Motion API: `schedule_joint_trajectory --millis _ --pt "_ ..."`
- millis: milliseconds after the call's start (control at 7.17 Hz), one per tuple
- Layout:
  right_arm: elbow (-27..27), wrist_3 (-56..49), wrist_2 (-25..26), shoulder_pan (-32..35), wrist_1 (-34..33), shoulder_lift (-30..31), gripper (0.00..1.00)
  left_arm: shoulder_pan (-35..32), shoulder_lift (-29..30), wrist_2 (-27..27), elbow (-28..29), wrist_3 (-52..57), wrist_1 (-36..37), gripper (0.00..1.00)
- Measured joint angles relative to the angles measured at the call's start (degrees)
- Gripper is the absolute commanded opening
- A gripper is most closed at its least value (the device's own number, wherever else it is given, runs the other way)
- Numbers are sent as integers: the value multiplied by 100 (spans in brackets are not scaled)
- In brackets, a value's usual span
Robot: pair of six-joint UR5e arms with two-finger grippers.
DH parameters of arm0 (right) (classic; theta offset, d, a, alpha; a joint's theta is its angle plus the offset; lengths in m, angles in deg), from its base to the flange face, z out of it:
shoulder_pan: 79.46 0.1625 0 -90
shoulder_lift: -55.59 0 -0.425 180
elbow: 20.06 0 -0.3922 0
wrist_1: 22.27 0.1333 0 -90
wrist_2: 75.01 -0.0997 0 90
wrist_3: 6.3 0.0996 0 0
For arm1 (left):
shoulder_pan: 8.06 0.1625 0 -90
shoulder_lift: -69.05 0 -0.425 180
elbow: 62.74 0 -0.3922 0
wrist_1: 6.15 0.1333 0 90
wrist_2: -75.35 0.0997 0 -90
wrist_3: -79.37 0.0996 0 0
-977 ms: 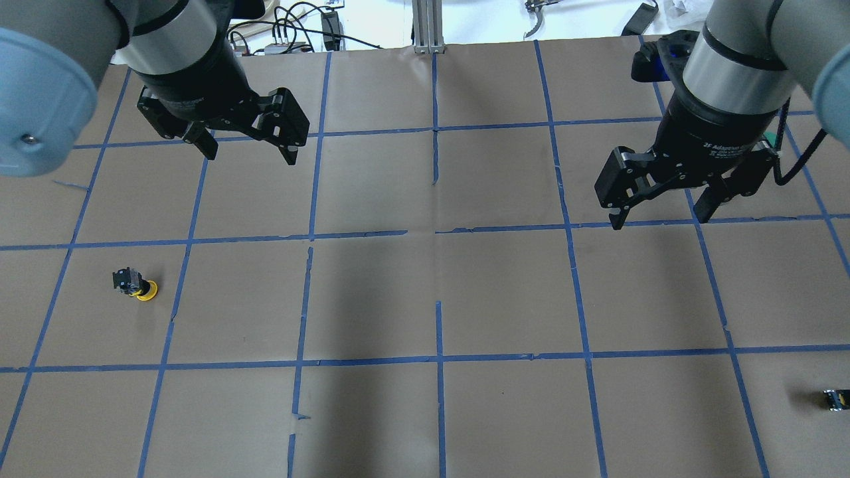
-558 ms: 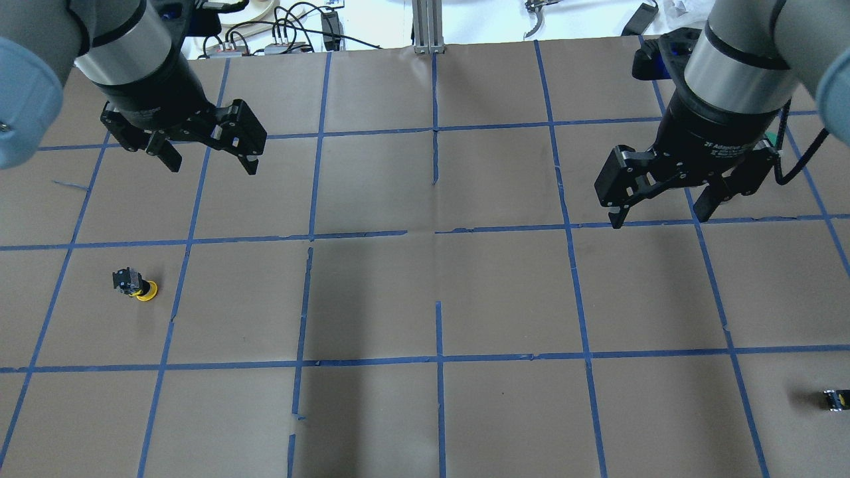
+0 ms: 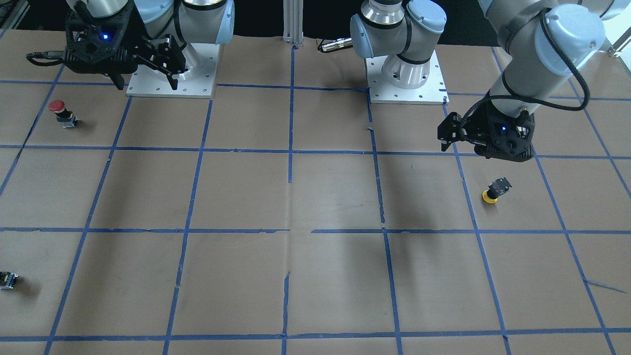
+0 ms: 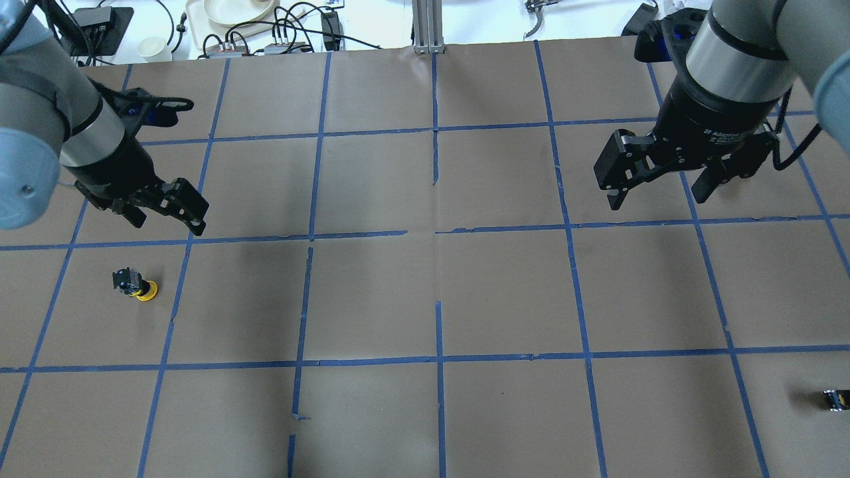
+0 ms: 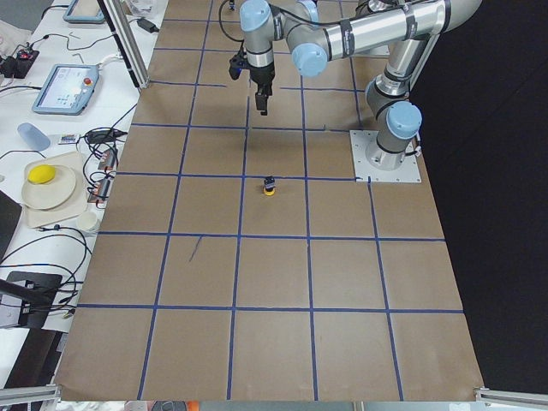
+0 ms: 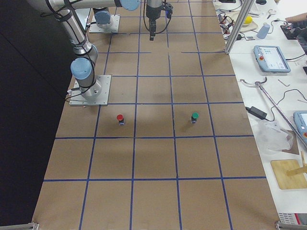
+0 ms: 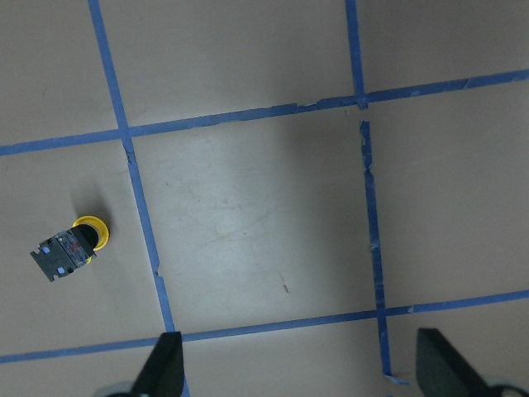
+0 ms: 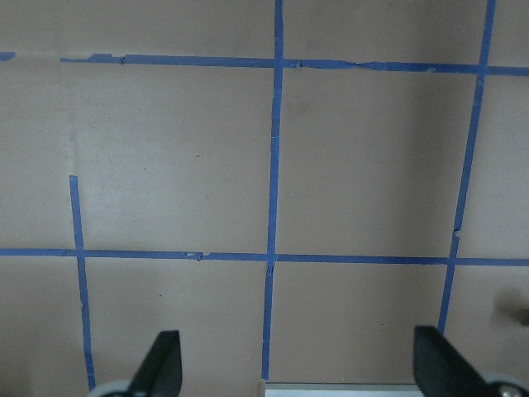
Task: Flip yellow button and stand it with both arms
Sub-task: 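Move the left gripper down toward the yellow-capped button lying on its side, then close the left gripper on the dark base of the yellow button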
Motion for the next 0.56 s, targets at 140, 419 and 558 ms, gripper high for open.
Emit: schedule_joint_trajectory --millis 140,419,558 --pt "1 1 2 1 4 1 100 482 124 -3 -445 854 797 100" --pt "1 -2 -2 7 1 2 100 1335 625 -39 -1045 2553 2279 100" --pt "1 -1 -4 8 -7 2 100 1577 850 -51 -1184 3019 2717 100"
